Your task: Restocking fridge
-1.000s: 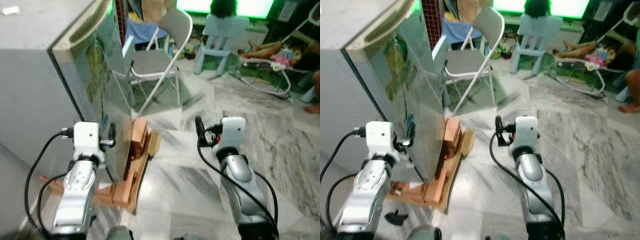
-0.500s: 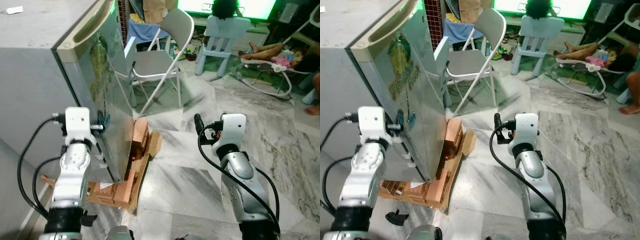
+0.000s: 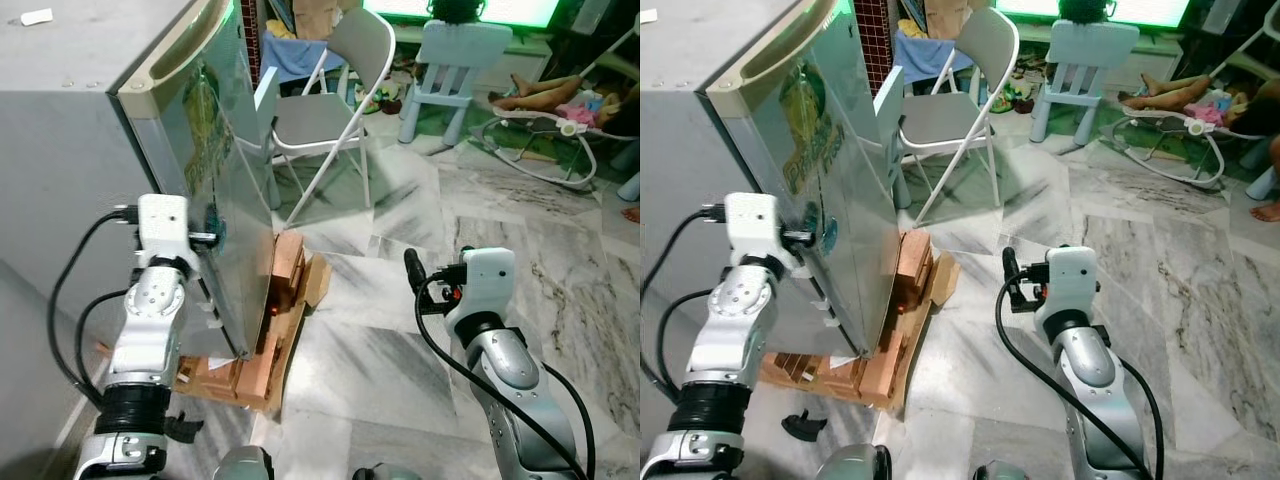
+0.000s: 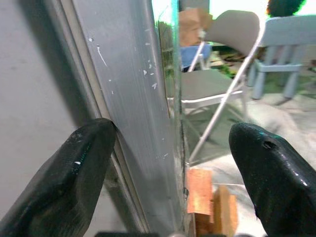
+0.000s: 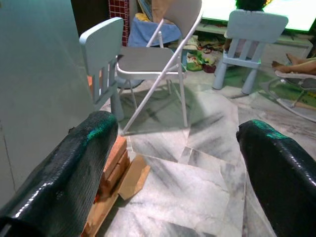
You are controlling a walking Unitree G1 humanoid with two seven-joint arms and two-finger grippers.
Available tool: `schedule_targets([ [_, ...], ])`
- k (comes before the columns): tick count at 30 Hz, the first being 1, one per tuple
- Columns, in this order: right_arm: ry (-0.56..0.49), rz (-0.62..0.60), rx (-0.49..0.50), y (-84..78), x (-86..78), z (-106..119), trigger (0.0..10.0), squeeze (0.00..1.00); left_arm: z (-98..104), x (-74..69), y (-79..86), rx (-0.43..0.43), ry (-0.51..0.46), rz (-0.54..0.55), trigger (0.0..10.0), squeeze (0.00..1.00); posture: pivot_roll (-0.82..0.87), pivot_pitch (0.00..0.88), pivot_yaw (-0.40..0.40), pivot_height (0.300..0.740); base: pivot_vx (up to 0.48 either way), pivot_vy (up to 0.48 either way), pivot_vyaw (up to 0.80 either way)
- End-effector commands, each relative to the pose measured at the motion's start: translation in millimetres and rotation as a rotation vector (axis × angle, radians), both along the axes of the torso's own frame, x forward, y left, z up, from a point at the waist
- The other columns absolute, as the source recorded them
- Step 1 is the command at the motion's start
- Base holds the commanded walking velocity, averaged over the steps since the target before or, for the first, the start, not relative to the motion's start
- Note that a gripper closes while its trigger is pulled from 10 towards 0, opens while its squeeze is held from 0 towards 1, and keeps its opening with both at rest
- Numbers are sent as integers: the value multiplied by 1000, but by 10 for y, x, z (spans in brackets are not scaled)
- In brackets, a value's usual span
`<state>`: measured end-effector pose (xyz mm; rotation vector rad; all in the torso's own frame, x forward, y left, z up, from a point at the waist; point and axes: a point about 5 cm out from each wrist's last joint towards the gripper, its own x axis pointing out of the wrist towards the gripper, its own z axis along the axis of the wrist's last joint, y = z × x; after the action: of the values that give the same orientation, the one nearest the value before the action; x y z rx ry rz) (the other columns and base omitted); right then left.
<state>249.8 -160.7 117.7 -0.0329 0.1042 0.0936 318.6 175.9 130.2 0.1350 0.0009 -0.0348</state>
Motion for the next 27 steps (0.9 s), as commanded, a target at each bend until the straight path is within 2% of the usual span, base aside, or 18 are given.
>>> schedule_targets([
  [1, -25, 8, -3, 31, -2, 73, 10000, 0, -17, -14, -126, 0, 17, -71, 10000, 0, 32, 93, -2, 740, 0, 0, 0],
  [7, -22, 16, -3, 57, 41, 72, 10000, 0, -53, 75, -85, 44, 37, -21, 10000, 0, 36, 89, -3, 740, 0, 0, 0],
  [11, -22, 13, -5, 53, 65, 71, 10000, 0, -127, 207, -101, 79, 112, 3, 10000, 0, 35, 84, -3, 740, 0, 0, 0],
  [14, -22, 14, -5, 61, 74, 69, 10000, 0, -105, 309, -186, 79, 119, -20, 10000, 0, 30, 79, -3, 740, 0, 0, 0],
  [16, -17, 11, -7, 58, 60, 56, 10000, 0, -35, 424, -365, 100, 106, -87, 10000, 0, 29, 74, -2, 740, 0, 0, 0],
  [17, -17, 11, -7, 58, 60, 56, 10000, 0, -35, 424, -365, 100, 106, -87, 10000, 0, 29, 74, -2, 740, 0, 0, 0],
  [19, -7, 4, -10, 46, 40, 40, 10000, 0, 42, 495, -537, 90, 88, -153, 10000, 0, 22, 70, 2, 740, 0, 0, 0],
  [21, -2, -2, -15, 37, 28, 32, 10000, 0, 95, 520, -642, 80, 72, -196, 10000, 0, 22, 69, 2, 740, 0, 0, 0],
  [22, 11, -32, -43, -15, -5, 9, 10000, 0, 189, 501, -886, 81, 32, -308, 10000, 0, 26, 67, 1, 740, 0, 0, 0],
  [23, 26, -57, -55, -56, -39, -16, 10000, 0, 258, 448, -1098, 90, -7, -413, 10000, 0, 28, 67, 0, 740, 0, 0, 0],
  [24, 36, -73, -61, -83, -63, -32, 10000, 0, 304, 402, -1237, 96, -34, -485, 10000, 0, 28, 67, 0, 740, 0, 0, 0],
  [25, 59, -91, -81, -129, -128, -79, 10000, 0, 373, 244, -1541, 99, -85, -649, 10000, 0, 35, 64, -1, 740, 0, 0, 0],
  [27, 82, -93, -65, -143, -201, -123, 10000, 0, 407, 47, -1802, 108, -126, -803, 10000, 0, 35, 63, -1, 740, 0, 0, 0],
])
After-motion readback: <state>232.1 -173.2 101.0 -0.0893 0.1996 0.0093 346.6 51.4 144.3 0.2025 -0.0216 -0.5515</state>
